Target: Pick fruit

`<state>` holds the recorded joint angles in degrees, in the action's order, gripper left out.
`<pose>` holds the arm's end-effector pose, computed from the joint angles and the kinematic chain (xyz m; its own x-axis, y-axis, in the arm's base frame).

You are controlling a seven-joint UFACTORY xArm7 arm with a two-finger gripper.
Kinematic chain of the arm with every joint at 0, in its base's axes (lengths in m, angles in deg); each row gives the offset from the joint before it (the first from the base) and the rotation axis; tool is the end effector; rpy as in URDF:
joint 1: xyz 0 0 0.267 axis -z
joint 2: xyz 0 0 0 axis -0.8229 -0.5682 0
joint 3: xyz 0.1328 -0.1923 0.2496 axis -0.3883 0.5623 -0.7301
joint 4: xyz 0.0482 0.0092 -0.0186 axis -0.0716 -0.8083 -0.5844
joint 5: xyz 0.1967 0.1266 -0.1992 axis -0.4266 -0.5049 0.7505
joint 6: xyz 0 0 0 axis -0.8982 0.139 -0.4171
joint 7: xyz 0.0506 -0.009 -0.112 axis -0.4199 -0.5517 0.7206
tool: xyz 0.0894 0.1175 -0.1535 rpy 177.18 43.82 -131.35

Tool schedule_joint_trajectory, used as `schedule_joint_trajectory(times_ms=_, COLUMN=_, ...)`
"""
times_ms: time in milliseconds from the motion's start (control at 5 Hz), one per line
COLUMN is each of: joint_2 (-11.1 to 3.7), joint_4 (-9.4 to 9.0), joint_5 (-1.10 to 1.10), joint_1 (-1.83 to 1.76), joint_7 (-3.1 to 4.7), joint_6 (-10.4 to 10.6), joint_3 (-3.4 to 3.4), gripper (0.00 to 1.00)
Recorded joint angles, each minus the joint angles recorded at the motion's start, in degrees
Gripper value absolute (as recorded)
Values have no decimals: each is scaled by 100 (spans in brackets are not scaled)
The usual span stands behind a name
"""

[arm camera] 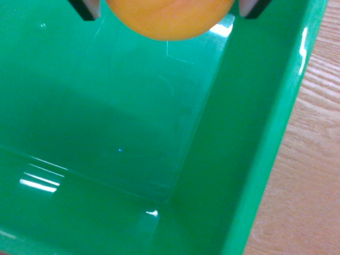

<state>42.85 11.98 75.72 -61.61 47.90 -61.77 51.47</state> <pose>0.3849 0.1061 0.2118 0.9349 0.3457 -0.0808 0.3419 -0.9380 -0.0575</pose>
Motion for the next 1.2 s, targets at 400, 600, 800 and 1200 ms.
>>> schedule_joint_trajectory(times_ms=400, joint_2=96, joint_4=176, joint_5=-7, joint_1=4, joint_7=-2, joint_6=-271, joint_3=3, gripper=100)
schedule_joint_trajectory(times_ms=600, joint_2=96, joint_4=176, joint_5=-7, joint_1=4, joint_7=-2, joint_6=-271, joint_3=3, gripper=100)
schedule_joint_trajectory(times_ms=800, joint_2=189, joint_4=348, joint_5=-14, joint_1=8, joint_7=-4, joint_6=-536, joint_3=6, gripper=100)
schedule_joint_trajectory(times_ms=1200, joint_2=278, joint_4=512, joint_5=-20, joint_1=11, joint_7=-6, joint_6=-788, joint_3=8, gripper=100)
